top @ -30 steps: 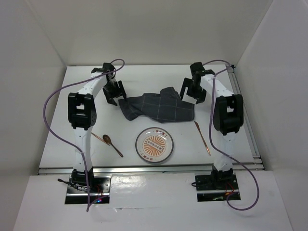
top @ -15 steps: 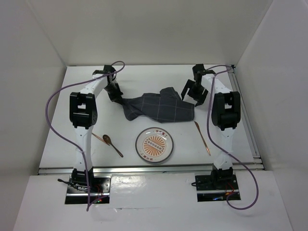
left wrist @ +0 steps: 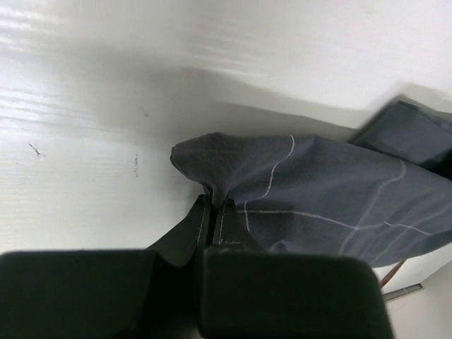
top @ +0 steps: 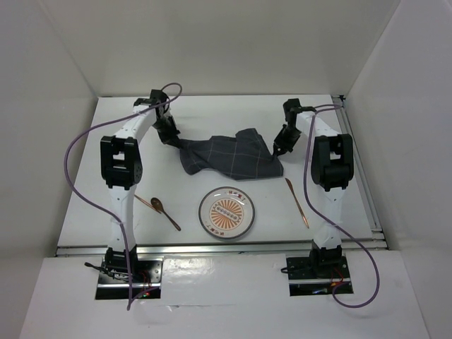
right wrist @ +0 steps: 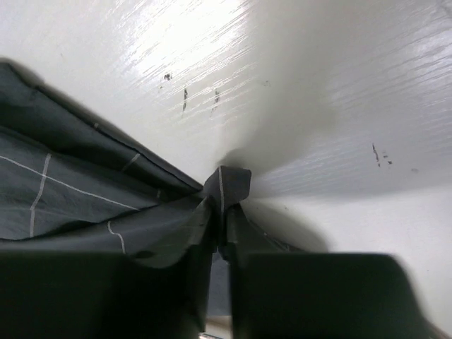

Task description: Set the dinner table for one person

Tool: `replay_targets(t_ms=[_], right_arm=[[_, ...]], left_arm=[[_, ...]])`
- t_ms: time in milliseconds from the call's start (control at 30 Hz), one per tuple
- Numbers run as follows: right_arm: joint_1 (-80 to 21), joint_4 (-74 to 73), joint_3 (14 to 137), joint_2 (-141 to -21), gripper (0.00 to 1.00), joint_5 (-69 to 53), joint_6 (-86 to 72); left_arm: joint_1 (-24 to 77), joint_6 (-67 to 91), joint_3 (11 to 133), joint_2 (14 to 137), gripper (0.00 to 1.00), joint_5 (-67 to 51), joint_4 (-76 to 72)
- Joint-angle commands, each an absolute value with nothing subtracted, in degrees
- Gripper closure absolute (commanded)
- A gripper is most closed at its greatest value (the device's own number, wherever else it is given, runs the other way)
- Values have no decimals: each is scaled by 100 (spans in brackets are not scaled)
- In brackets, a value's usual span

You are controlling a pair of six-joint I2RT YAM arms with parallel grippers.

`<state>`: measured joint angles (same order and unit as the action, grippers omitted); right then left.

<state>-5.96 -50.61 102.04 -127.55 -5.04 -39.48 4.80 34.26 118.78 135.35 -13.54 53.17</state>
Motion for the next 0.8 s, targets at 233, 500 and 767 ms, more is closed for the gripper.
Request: replay_targets(t_ms=[233,500,767], right_arm=[[-545,-5124,11696,-12313,100,80,-3868],[-545,-3188,12009,-11352,100,-974,-3279],[-650,-221,7320,-8615,100,-1406,-2997]], left_arm=[[149,3155,13489,13069,100,-1994,5256],[-614,3568,13720,12273,100,-3364,3746],[-1045,3507,10110,9736,65,-3156,2831]])
